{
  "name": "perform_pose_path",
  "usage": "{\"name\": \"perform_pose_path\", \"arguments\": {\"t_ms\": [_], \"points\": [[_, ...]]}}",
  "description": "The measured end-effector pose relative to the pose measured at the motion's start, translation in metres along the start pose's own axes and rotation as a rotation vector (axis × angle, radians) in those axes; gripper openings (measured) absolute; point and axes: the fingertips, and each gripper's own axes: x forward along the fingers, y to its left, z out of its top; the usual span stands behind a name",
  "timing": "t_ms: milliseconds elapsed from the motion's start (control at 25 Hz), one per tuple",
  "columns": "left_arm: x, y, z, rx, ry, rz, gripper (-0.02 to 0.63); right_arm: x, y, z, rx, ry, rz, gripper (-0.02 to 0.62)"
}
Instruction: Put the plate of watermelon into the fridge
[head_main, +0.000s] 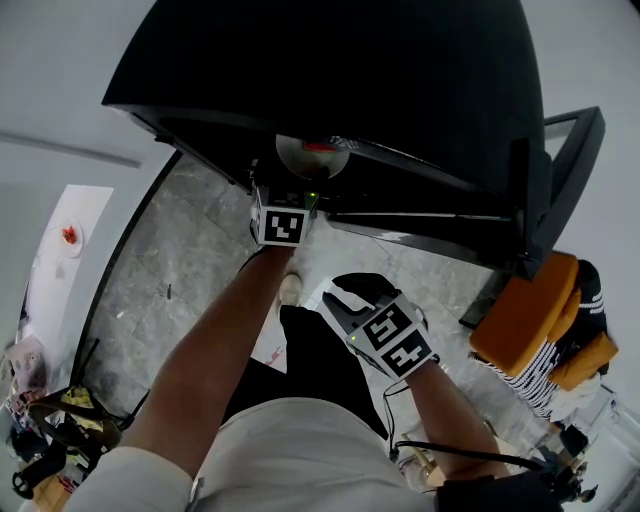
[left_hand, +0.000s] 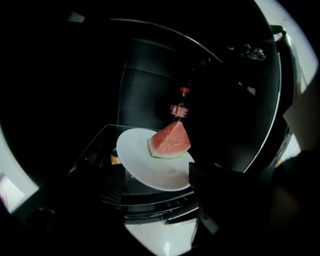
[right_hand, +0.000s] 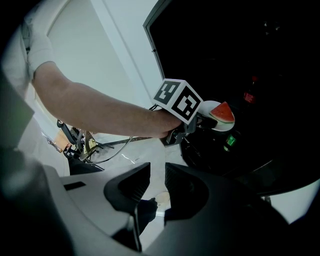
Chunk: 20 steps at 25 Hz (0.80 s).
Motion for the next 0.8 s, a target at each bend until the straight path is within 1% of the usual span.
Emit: {"name": "perform_pose_path", "arguments": {"t_ms": [80, 200, 320, 400, 480, 560, 800], "points": [[0.001, 0.001, 0.000, -0.013, 0.010, -0.009, 0.388, 0.000, 0.001, 0.000, 0.002, 0.000, 0.004, 0.103], [0.003, 0.003, 0.002, -0.052, 0.013, -0.020, 0.390, 0.000, 0.002, 0.001, 0.004, -0.004, 0.008, 0.103], [0.003, 0.006, 0.007, -0.137, -0.001, -0.026, 0.390, 0.001, 0.000, 0.000, -0.001, -0.006, -0.002, 0.103], [0.000, 0.013, 0.010, -0.204, -0.011, -0.014, 0.390, 0.001, -0.001, -0.002, -0.002, 0.001, -0.005, 0.103], [-0.005, 0.019, 0.012, -0.248, -0.027, -0.003, 0.390, 0.000, 0.002, -0.004, 0.000, 0.009, 0.001, 0.103], [-0.009, 0.023, 0.012, -0.257, -0.034, 0.000, 0.390, 0.000, 0.004, 0.000, 0.000, 0.000, 0.007, 0.103], [-0.021, 0.024, 0.011, -0.238, -0.032, 0.000, 0.388, 0.000, 0.011, 0.007, -0.011, -0.016, 0.003, 0.103]]}}
